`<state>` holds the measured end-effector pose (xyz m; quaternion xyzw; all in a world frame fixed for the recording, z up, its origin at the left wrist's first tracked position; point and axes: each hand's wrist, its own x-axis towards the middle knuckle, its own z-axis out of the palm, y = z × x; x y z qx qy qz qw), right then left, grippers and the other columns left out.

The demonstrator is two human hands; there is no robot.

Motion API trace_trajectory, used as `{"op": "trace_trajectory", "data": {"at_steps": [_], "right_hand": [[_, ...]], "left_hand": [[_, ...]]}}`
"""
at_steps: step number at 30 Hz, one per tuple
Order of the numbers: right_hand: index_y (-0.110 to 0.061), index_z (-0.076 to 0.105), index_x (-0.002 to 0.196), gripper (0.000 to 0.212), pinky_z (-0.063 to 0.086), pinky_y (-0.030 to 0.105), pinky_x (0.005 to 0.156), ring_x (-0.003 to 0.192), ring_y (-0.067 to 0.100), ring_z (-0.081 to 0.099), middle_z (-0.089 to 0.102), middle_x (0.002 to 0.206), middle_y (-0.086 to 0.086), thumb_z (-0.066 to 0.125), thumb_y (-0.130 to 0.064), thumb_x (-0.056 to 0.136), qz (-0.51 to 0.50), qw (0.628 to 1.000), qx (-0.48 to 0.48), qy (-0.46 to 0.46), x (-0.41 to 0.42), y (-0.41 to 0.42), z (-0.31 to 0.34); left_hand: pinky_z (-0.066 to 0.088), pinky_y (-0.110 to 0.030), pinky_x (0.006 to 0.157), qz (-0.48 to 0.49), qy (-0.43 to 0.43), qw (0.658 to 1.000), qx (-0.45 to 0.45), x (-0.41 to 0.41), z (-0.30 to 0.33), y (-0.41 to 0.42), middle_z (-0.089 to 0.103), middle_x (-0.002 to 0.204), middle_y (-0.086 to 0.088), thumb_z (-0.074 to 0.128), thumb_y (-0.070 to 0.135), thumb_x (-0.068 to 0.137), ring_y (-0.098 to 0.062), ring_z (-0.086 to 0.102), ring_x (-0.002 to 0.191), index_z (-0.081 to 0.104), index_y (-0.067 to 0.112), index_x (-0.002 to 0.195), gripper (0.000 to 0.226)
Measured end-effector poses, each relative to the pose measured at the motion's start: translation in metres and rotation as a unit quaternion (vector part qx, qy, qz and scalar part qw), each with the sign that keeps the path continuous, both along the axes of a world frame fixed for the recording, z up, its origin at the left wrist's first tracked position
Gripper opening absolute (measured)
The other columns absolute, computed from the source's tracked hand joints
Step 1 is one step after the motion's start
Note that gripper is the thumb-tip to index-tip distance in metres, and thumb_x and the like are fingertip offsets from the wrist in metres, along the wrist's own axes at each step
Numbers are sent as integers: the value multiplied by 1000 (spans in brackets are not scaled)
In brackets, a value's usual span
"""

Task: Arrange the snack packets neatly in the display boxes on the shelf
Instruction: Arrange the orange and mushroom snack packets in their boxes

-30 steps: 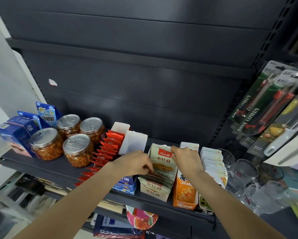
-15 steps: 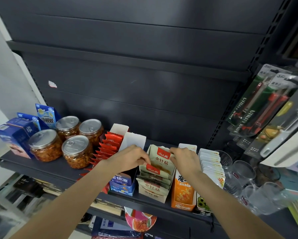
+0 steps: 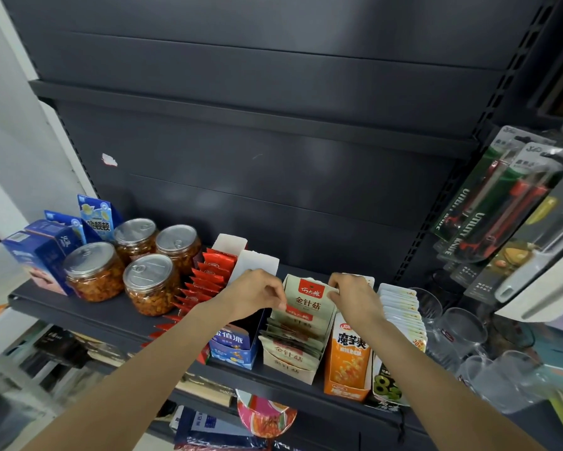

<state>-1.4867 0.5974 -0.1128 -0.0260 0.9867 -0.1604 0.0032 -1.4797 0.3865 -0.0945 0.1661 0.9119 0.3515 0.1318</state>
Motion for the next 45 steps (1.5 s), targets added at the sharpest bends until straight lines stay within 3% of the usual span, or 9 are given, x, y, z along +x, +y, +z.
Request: {"op": "trace_trajectory", "data": {"at_steps": [6,16,21,24,28,33,38,42,45], "right_hand": [[-18,61,106,16,42,28,62,78,16,58,61,91,-1,58,-25,92,11,999,-20,-37,-3,3,4],[-22,53,126,34,49,32,77,104,21,58,55,121,4,57,-23,92,27,1000,-5,-14,5,0,15],[-20,62,119,27,42,14,81,100,9,57,61,114,0,50,-13,95,68,962,-248,93,20,-4,60],[-26,61,120,30,42,10,78,94,0,56,62,106,-8,61,-26,90,164,961,-218,55,33,-14,89],[-23,71,104,17,51,30,78,87,7,59,65,94,-8,62,-23,89,145,973,-135,117,37,-24,99],[-17,73,94,11,43,9,66,77,0,58,67,86,-10,64,-16,87,72,952,-254,156,45,-14,105],[-20,74,86,14,50,15,74,84,1,65,72,86,-11,65,-10,85,83,893,-419,141,57,-3,109],[-22,73,82,20,50,14,76,84,1,65,72,88,-7,66,-4,82,110,872,-462,121,64,5,107],[-18,74,85,18,47,12,77,86,2,63,70,94,-1,67,-2,80,126,875,-453,115,68,10,103]], "left_hand": [[49,-8,74,41,56,995,77,11,18,-8,68,85,8,67,12,85,-2,64,83,69,12,85,3],[46,-7,74,114,138,977,118,21,44,-14,67,85,11,65,12,87,-4,63,85,66,20,81,10],[43,-8,74,117,177,973,90,24,60,-15,69,87,9,64,15,88,-3,62,85,65,23,81,10],[42,-3,71,108,187,972,95,26,68,-10,68,84,10,65,14,87,-2,61,81,68,20,82,9],[42,-2,70,120,188,962,154,33,76,-5,69,87,5,64,14,88,-2,62,80,69,19,88,7],[42,-6,53,256,56,952,159,43,70,-13,63,75,0,46,32,98,-3,55,61,62,10,114,32],[53,-23,67,263,-263,858,355,54,60,-20,68,102,-15,43,44,97,-20,66,86,60,9,117,44],[57,-24,78,220,-273,764,541,54,60,-23,67,114,-18,51,18,97,-21,68,101,60,0,118,28],[58,-25,75,214,-285,702,616,54,61,-27,67,112,-20,44,23,100,-23,70,95,59,-4,114,34]]}}
